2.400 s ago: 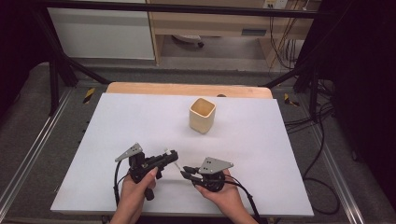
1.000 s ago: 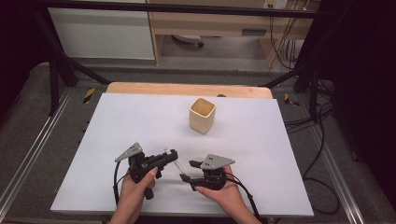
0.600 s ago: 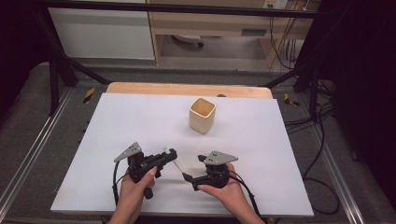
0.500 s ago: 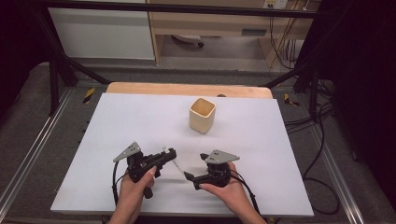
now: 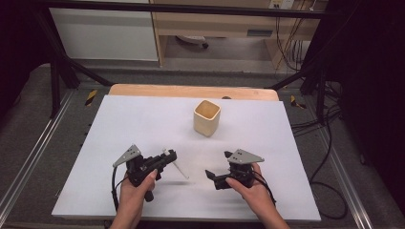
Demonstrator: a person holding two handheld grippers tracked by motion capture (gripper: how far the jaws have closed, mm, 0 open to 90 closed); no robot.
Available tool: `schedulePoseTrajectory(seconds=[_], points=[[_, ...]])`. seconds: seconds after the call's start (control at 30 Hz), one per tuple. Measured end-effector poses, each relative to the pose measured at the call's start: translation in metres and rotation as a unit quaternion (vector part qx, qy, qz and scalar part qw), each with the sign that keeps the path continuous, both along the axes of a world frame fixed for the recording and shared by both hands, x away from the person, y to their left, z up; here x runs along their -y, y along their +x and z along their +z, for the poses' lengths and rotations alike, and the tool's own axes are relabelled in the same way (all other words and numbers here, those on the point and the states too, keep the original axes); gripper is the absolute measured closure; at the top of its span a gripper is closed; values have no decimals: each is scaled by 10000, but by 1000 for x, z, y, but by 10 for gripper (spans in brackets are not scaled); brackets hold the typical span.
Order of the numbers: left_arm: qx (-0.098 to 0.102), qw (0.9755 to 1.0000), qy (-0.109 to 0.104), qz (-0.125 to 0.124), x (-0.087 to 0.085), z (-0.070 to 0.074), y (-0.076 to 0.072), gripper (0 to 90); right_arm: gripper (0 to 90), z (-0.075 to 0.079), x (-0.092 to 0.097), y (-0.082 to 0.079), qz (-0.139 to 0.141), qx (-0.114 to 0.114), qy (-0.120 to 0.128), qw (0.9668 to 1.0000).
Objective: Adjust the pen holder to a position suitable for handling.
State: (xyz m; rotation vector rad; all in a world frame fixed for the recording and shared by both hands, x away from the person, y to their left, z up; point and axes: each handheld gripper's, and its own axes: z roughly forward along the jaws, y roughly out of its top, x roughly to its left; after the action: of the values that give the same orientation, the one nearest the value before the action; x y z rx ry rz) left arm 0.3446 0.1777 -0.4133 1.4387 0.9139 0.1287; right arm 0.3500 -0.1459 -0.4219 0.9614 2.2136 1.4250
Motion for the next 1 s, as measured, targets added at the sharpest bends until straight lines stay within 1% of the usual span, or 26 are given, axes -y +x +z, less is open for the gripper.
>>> schedulePoseTrajectory(seconds=[0.13, 0.17, 0.2, 0.23, 0.3, 0.33, 0.4, 0.47, 0.5, 0.53, 0.57, 0.6, 0.63, 0.73, 0.77, 0.8, 0.83, 0.9, 1.0], points=[[20, 10000, -5, 60, -2, 1, 0, 787, 28, -1, 18, -5, -174, -9, -32, 9998], [37, 10000, 19, 63, -2, 1, 0, 787, 28, -1, 18, -5, -174, -9, -32, 9998], [50, 10000, 33, 74, -2, 1, 0, 787, 26, -2, 25, -9, -200, 14, -86, 9998], [64, 9999, 45, 89, -2, 1, 0, 787, 26, -2, 25, -9, -200, 14, -86, 9998], [92, 9999, 69, 121, -3, 1, -1, 787, 24, -3, 32, -13, -235, 16, -120, 9997], [100, 9998, 72, 144, -3, 1, -1, 787, 24, -4, 40, -17, -275, 24, -134, 9995], [133, 9997, 86, 192, -5, 2, -1, 787, 22, -5, 48, -20, -380, 18, -140, 9992], [182, 9994, 161, 265, -8, 4, -3, 787, 19, -5, 57, -24, -511, 34, -155, 9986], [230, 9990, 237, 306, -9, 5, -3, 787, 19, -5, 57, -24, -511, 34, -155, 9986], [294, 9984, 301, 364, -10, 8, -4, 787, 16, -5, 61, -25, -578, 67, -144, 9982], [358, 9979, 334, 420, -12, 10, -3, 787, 14, -6, 66, -26, -648, 65, -110, 9978], [395, 9978, 318, 432, -14, 12, -3, 787, 13, -8, 73, -24, -738, 86, -35, 9972], [405, 9978, 300, 428, -14, 12, -3, 787, 13, -8, 73, -24, -738, 86, -35, 9972], [432, 9976, 363, 408, -13, 13, -3, 787, 19, -9, 76, -18, -903, -1, -12, 9959], [467, 9971, 426, 426, -13, 14, -3, 787, 19, -10, 76, -16, -901, 7, -33, 9959], [494, 9968, 459, 435, -12, 16, -4, 787, 19, -11, 76, -15, -866, -42, -43, 9962], [521, 9968, 459, 398, -11, 17, -4, 788, 19, -12, 77, -12, -855, -37, -57, 9963], [599, 9959, 567, 365, -9, 21, -3, 788, 19, -13, 77, -10, -888, -77, -52, 9960], [590, 9962, 568, 287, -6, 26, -2, 787, 20, -13, 77, -9, -902, -91, -62, 9959]])
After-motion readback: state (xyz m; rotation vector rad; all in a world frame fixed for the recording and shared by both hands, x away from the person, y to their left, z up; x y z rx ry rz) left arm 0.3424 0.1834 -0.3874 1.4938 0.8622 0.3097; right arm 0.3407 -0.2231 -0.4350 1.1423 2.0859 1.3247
